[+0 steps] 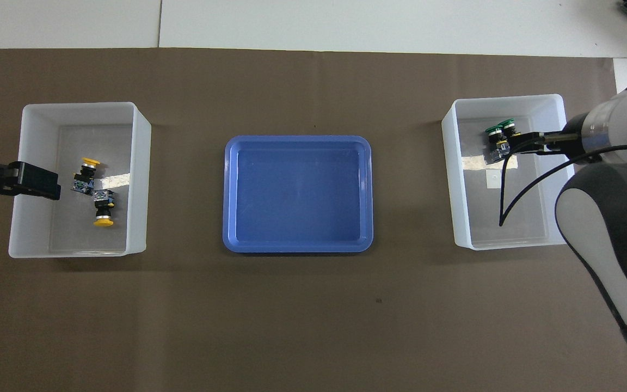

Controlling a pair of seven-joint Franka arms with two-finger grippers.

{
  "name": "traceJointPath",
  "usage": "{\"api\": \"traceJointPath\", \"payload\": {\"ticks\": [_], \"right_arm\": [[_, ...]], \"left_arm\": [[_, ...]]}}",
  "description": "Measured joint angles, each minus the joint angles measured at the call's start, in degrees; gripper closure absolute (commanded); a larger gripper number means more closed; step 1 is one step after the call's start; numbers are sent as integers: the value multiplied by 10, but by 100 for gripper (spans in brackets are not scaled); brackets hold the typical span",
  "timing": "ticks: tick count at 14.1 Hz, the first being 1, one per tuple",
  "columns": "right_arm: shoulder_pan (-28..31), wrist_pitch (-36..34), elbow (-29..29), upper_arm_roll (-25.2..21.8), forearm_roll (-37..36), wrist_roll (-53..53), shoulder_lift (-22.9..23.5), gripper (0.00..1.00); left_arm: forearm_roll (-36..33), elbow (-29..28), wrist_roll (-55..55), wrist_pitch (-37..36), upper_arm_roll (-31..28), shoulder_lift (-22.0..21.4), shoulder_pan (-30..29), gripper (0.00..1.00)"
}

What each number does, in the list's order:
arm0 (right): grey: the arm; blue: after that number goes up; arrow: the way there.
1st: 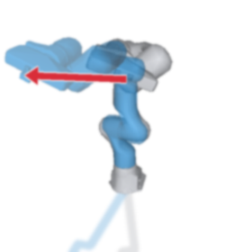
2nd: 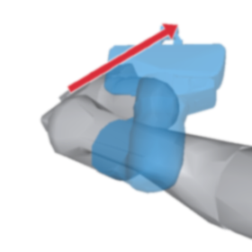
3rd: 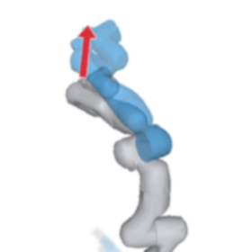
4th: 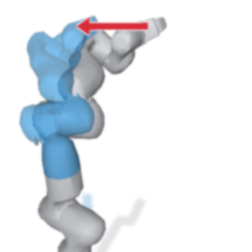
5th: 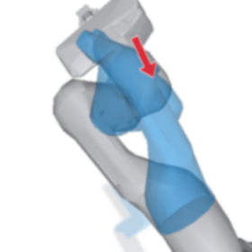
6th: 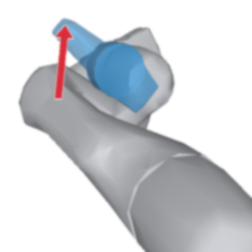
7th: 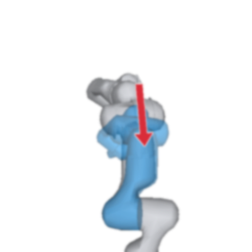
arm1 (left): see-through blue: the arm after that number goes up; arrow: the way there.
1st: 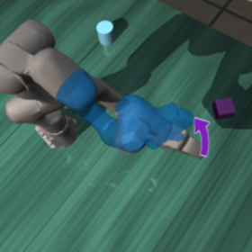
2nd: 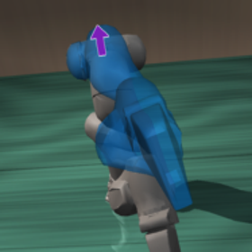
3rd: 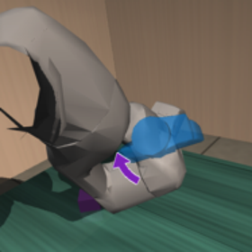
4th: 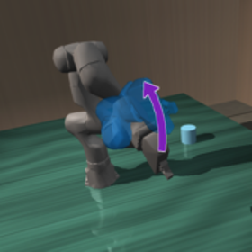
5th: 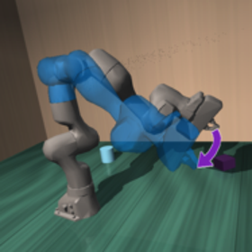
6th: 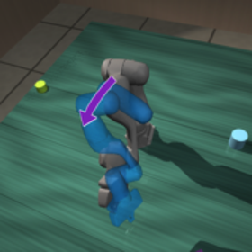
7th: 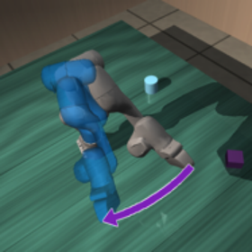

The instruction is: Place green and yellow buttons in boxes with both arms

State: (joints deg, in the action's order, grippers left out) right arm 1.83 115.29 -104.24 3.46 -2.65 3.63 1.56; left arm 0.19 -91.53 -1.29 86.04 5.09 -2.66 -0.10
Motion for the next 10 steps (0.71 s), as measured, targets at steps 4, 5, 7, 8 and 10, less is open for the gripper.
{"api": "traceJointPath", "payload": {"ticks": [4, 5, 7, 8, 10], "right_arm": [[-7, -127, 61, 0, 22, 0, -29, 0], [-7, -147, 73, 0, 22, 0, -28, 0], [-7, -186, 92, 0, 22, 0, -28, 0], [-7, -202, 100, 0, 22, 0, -27, 0], [-7, -222, 109, 0, 22, 0, -24, 0]], "left_arm": [[11, -3, 0, 0, -3, -2, 0, 0], [14, -3, 0, 0, -4, -2, 0, 0], [19, -3, 0, 0, -8, -3, 0, 0], [19, -3, 0, 0, -9, -4, 0, 0], [19, -3, 0, 0, -8, -5, 0, 0]]}}
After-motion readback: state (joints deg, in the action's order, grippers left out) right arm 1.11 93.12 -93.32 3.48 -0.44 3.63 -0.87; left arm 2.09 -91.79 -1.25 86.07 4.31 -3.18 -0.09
